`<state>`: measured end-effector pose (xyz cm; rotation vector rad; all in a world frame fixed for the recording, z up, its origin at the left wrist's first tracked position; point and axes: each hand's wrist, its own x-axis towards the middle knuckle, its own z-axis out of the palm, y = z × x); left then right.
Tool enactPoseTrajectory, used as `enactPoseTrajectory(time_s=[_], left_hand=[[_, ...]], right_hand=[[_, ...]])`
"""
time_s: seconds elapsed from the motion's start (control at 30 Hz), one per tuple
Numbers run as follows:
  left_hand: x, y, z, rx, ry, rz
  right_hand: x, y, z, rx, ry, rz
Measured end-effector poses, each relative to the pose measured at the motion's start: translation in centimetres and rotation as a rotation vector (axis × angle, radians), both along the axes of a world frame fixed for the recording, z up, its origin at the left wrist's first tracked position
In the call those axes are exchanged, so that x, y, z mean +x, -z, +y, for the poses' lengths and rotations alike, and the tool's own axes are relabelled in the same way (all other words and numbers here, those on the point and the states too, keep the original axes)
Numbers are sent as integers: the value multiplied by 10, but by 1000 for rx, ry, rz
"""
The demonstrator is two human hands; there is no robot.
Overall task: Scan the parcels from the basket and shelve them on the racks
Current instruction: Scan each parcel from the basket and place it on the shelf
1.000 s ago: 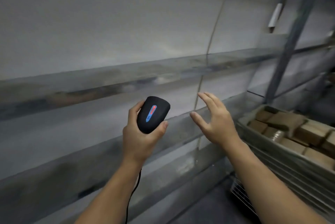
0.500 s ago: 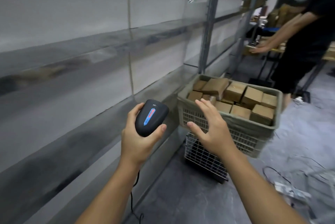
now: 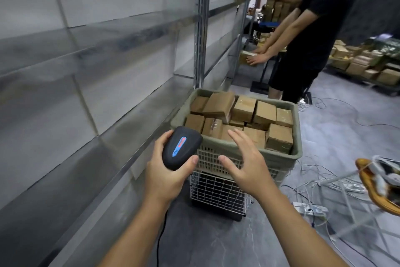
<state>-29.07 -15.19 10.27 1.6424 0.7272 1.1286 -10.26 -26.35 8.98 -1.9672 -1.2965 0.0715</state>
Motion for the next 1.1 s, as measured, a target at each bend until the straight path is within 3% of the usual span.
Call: enactPoseTrajectory(time_s=[0.23,0.73,1.1], left_hand=[[57,11,55,-25,101,27],[199,30,85,-81,243,140],[331,56,98,-173,188,209]], right_hand=[[50,12,30,-12,140,108],[178,50,41,-57,361,252],[319,98,50,-311,388,274]])
